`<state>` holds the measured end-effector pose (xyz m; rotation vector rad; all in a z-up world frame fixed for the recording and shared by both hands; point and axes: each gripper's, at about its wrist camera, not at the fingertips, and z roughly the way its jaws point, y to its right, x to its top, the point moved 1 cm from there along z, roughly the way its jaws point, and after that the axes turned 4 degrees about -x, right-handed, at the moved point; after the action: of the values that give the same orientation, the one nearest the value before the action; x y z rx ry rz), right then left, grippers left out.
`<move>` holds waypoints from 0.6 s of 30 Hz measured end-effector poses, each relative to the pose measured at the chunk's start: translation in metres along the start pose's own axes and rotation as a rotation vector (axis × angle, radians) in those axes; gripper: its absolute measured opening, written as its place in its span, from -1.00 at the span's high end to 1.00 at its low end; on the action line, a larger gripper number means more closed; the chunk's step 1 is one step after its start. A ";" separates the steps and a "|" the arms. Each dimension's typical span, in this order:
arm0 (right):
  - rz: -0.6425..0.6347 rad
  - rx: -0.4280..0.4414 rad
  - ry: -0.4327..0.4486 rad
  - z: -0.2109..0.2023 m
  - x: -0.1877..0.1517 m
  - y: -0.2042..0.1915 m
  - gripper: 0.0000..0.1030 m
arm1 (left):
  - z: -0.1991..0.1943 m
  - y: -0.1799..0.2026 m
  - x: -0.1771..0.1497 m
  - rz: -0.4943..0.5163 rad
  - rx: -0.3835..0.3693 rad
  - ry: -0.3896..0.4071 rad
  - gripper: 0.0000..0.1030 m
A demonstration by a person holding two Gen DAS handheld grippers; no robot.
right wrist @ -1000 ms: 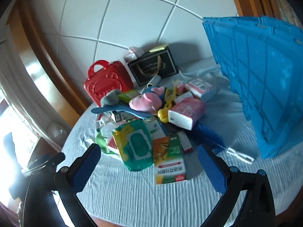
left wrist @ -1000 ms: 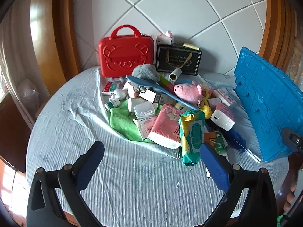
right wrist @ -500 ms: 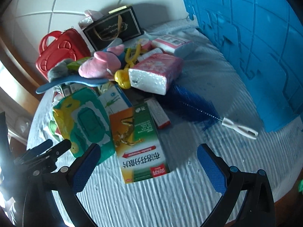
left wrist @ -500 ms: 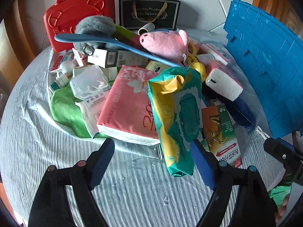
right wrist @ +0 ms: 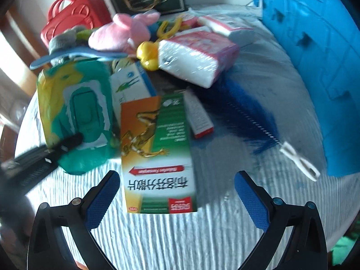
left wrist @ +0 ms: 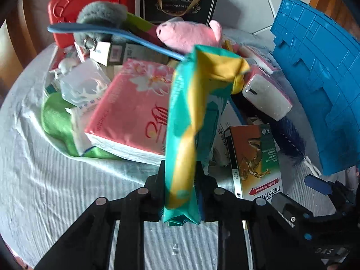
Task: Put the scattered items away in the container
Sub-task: 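Grasp the wet-wipe pack with left tool while right tool grasps the orange-green medicine box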
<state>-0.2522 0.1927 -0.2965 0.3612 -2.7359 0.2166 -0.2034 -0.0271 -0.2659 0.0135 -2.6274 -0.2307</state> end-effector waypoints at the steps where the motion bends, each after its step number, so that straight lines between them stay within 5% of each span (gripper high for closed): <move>1: -0.011 0.004 -0.007 0.004 0.000 -0.004 -1.00 | -0.006 -0.001 0.000 0.004 0.010 0.005 0.60; 8: -0.069 -0.057 -0.025 0.030 0.001 -0.022 -1.00 | -0.001 -0.006 -0.011 0.041 0.062 0.000 0.60; 18: -0.056 -0.041 -0.034 0.051 0.006 -0.029 -0.95 | 0.015 -0.003 -0.002 0.056 0.042 -0.005 0.54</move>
<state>-0.2665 0.1541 -0.3379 0.4335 -2.7546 0.1408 -0.2089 -0.0271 -0.2808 -0.0466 -2.6327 -0.1563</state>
